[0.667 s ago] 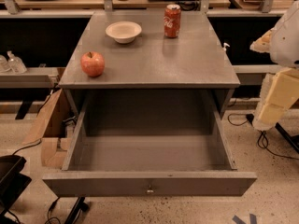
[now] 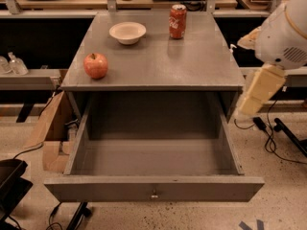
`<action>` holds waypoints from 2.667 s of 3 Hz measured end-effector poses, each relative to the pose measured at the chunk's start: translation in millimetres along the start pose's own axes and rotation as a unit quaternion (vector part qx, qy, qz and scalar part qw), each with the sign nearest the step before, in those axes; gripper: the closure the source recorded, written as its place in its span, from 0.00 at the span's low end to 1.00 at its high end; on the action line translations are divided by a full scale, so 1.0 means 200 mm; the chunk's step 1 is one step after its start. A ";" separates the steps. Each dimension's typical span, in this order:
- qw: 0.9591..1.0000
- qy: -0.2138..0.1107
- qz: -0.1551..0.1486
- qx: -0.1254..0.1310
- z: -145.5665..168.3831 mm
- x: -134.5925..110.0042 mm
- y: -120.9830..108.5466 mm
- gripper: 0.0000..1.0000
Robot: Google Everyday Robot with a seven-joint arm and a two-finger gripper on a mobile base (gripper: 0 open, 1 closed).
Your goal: Place apple into top drawer
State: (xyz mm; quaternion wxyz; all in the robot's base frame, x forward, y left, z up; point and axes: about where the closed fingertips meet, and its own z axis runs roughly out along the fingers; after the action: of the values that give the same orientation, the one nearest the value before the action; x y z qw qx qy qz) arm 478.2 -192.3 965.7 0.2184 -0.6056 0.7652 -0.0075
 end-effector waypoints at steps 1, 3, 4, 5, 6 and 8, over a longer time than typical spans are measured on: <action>0.995 -0.090 0.036 -0.001 0.22 -0.14 -0.12 0.00; 0.952 -0.279 0.123 0.008 0.50 -0.50 -0.25 0.00; 0.932 -0.329 0.150 0.042 0.56 -0.60 -0.34 0.00; 0.923 -0.343 0.158 0.071 0.55 -0.63 -0.42 0.00; 0.923 -0.358 0.129 0.048 0.61 -0.74 -0.38 0.00; 0.905 -0.423 0.039 -0.019 0.97 -1.30 -0.46 0.00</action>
Offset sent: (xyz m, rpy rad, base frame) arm 0.1450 0.1031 -0.0260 0.7531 -0.2411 -0.1357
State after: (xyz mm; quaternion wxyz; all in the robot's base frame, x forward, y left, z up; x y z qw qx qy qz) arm 674.1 73.1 900.3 0.5100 -0.5256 0.6238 0.2731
